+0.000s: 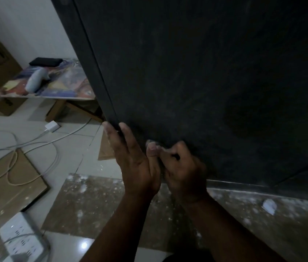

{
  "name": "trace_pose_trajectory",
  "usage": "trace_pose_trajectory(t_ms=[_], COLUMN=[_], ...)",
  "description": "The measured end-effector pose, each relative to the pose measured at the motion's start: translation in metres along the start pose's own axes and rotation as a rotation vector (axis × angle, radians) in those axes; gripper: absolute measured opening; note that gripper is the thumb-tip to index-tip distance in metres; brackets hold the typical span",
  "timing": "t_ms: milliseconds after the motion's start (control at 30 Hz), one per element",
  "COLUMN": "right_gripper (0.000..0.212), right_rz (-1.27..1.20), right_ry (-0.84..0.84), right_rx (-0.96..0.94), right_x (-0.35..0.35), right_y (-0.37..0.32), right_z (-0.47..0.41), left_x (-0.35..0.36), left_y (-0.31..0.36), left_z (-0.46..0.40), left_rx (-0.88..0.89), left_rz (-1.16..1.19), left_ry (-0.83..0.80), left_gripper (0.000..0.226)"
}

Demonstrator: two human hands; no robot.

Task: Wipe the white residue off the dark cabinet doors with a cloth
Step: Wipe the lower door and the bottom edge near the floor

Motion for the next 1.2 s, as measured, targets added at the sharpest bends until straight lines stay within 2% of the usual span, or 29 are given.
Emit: trace_pose_trajectory(t_ms=[67,133,233,333,400,467,533,633,700,733,767,833,900,1000,1067,1133,1200], right_gripper=[0.037,0.032,0.018,0.018,0.016,0.017,0.029,0.038,0.051,0.055,0.05,0.022,0.016,0.016,0.018,0.034,0.038], right_rz=[0.111,0.225,0.254,0.168,0.125,0.107,0.071,-0.03,0.041,0.108,0.18,0.262,0.202,0.14,0.06,0.01,0.129], right_ry=[-0.036,-0.004,0.252,0.526,0.591,0.521,0.333,0.019,-0.089,-0.068,0.01,0.248,0.448,0.557,0.445,0.165,-0.152], right_rx=[-0.04,-0.174,-0.348,-0.406,-0.405,-0.352,-0.278,0.01,0.086,0.033,-0.074,-0.287,-0.345,-0.382,-0.34,-0.173,0.018], right_x=[0.002,-0.006,-0.027,-0.05,-0.055,-0.049,-0.037,-0.022,-0.023,-0.028,-0.035,-0.052,-0.061,-0.061,-0.048,-0.031,-0.014], right_y=[0.018,0.023,0.009,-0.017,-0.025,-0.02,-0.006,0.03,0.043,0.044,0.04,0.028,0.017,0.007,0.016,0.035,0.061], right_z=[0.017,0.021,0.005,-0.022,-0.03,-0.025,-0.01,0.012,0.019,0.019,0.017,0.009,-0.003,-0.014,-0.006,0.009,0.028], left_x=[0.0,-0.001,-0.002,0.004,0.006,0.006,0.006,0.005,0.004,0.004,0.004,0.006,0.008,0.01,0.011,0.013,0.015], left_y=[0.001,-0.003,-0.007,-0.007,-0.006,-0.004,-0.001,0.004,0.005,0.005,0.005,0.005,0.004,0.004,0.004,0.005,0.005], left_z=[-0.01,-0.02,-0.021,-0.014,-0.012,-0.013,-0.013,-0.017,-0.021,-0.023,-0.024,-0.025,-0.025,-0.023,-0.021,-0.018,-0.015], left_rx=[0.111,0.151,0.171,0.163,0.141,0.135,0.138,0.192,0.252,0.276,0.296,0.313,0.305,0.286,0.276,0.273,0.27], left_rz=[-0.083,-0.147,-0.191,-0.18,-0.175,-0.195,-0.21,-0.218,-0.219,-0.22,-0.222,-0.222,-0.214,-0.197,-0.195,-0.198,-0.201], left_ry=[-0.02,-0.038,-0.037,-0.043,-0.039,-0.022,0.0,0.013,0.004,0.002,0.001,0.003,0.008,0.016,0.009,-0.008,-0.027], left_gripper=[0.083,0.085,0.084,0.085,0.085,0.086,0.085,0.08,0.078,0.079,0.08,0.083,0.086,0.083,0.083,0.085,0.087])
Point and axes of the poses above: each hand's wrist, its own z-axis away from the middle knuckle, its own x-axis out of the palm, y = z × x, the point moved 4 cm from there along -z, towards the middle knuckle, and after that the axes turned 3 degrees about z, right-handed, at the moved point
